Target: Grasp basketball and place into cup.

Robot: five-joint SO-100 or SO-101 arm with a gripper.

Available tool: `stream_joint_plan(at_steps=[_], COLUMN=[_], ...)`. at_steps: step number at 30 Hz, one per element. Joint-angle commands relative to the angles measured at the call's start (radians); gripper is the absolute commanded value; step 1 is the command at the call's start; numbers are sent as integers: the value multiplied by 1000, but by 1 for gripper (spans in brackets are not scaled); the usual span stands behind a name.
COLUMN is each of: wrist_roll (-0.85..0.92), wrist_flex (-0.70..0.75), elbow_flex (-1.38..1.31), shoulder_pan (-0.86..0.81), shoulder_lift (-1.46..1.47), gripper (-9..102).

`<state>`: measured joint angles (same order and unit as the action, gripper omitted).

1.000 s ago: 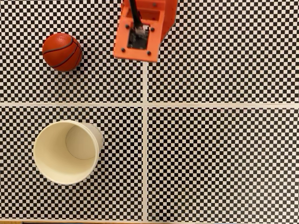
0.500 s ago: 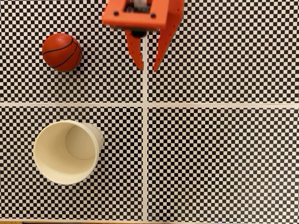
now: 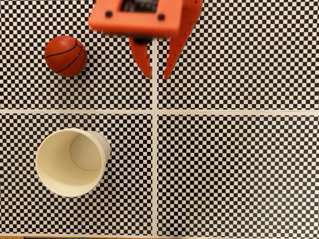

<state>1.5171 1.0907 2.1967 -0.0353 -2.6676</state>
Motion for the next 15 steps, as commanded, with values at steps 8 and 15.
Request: stream_joint_plan(at_steps=[8,15], wrist_roll=[0,69], wrist_flex=[327,635], elbow_flex=[-615,-1091], shoulder_pan=[-17,-61], shoulder_lift=[440,782], gripper=[0,0])
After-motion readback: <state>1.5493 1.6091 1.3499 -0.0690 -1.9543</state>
